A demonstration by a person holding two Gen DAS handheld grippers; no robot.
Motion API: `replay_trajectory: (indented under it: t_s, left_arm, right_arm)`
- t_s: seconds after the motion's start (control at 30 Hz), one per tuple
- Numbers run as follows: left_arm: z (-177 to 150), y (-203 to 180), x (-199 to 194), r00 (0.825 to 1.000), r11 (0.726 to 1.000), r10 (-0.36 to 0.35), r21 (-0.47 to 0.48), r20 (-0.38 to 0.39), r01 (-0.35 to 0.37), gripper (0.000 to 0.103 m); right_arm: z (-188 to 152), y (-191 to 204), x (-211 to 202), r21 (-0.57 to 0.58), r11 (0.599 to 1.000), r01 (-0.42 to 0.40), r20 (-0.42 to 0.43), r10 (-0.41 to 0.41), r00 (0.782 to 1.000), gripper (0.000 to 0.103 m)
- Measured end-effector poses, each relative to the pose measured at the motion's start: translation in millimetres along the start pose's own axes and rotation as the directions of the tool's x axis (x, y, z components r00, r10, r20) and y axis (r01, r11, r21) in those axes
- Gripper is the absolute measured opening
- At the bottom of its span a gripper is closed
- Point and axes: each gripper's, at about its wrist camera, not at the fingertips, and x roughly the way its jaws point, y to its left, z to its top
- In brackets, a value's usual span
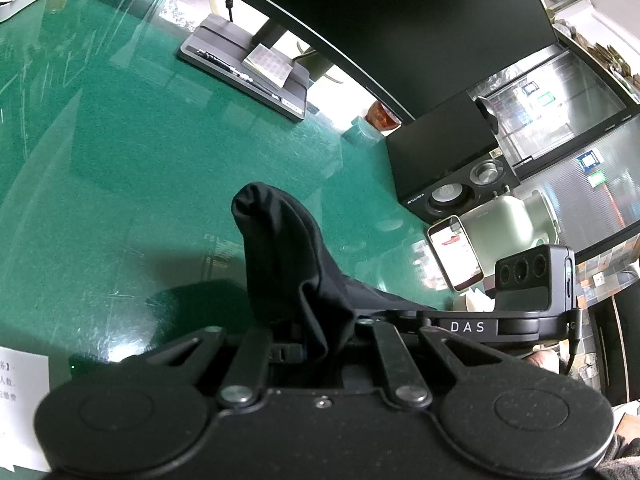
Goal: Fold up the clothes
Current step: 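Hold the folded black shorts pinched in both grippers above the desk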
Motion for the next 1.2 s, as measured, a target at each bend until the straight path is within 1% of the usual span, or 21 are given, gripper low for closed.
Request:
replay_trajectory:
  t_s: [0.37, 0.57, 0.87, 1.1, 1.2]
  left_arm:
    - [0, -2, 1, 1.000, 1.000, 0.005, 0.006, -0.001, -0.005, 0.011]
    - [5, -10, -5, 1.000, 0.999, -0.004, 0.032, 0.026, 0.003, 0.011]
    - [3, -7, 1, 1.000, 1.000, -0.003, 0.020, 0.005, 0.003, 0.011]
    - [5, -8, 3, 1.000, 1.000, -0.007, 0.027, 0.004, 0.007, 0.011]
    - [6, -10, 1, 1.000, 0.999, -0.009, 0.031, 0.015, 0.008, 0.011]
  right_arm:
    - [0, 0, 0, -0.006, 1.000, 0.000, 0.000, 0.000, 1.000, 0.012]
    - [4, 7, -8, -0.026, 1.000, -0.011, 0.027, 0.011, 1.000, 0.012]
    - [1, 5, -1, -0.022, 1.000, -0.001, 0.002, 0.002, 1.000, 0.012]
    - [3, 5, -3, -0.023, 1.000, 0.001, 0.006, -0.001, 1.000, 0.013]
    - [4, 10, -3, -0.041, 0.999, 0.007, 0.009, -0.007, 1.000, 0.013]
